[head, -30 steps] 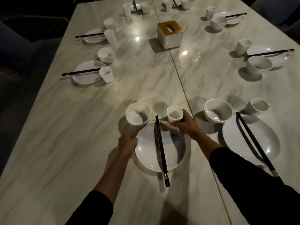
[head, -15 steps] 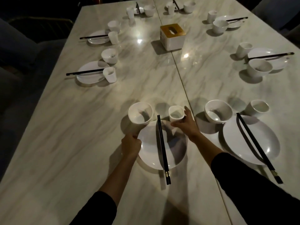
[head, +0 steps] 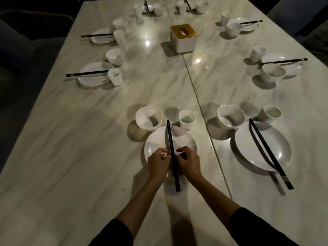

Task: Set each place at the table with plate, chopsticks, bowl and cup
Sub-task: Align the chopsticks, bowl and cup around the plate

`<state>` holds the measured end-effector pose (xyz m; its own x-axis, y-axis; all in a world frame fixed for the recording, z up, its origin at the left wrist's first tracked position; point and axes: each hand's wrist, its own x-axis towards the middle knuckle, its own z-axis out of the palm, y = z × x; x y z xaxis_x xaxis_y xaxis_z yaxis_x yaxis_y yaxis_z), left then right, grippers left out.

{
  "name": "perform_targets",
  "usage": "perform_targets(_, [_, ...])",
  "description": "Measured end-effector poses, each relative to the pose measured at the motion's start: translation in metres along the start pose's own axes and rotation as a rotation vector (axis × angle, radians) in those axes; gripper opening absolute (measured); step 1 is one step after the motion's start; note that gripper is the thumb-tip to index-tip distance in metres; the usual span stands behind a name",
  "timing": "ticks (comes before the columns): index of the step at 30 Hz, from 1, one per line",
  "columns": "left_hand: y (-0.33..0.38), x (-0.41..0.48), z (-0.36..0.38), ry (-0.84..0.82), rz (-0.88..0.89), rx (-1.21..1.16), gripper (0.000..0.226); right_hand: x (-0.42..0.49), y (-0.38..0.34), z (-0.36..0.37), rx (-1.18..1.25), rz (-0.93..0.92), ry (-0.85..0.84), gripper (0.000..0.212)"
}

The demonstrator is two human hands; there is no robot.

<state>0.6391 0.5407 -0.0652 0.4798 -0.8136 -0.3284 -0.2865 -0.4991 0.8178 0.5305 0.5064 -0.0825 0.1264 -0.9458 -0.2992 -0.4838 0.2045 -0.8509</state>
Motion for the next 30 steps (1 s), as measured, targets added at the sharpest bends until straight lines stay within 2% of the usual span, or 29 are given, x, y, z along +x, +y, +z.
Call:
perform_targets(13, [-0.005, 0.000, 0.000, -0.051, -0.023, -0.045, 0.037, -0.009, -0.002, -0.008, 0.016, -0.032, -0.103, 0.029])
perform_targets(30, [-0.006, 0.003, 0.000, -0.066, -0.016, -0.043, 0.037, -0.009, -0.003, -0.009, 0.007, -0.036, -0.124, 0.033])
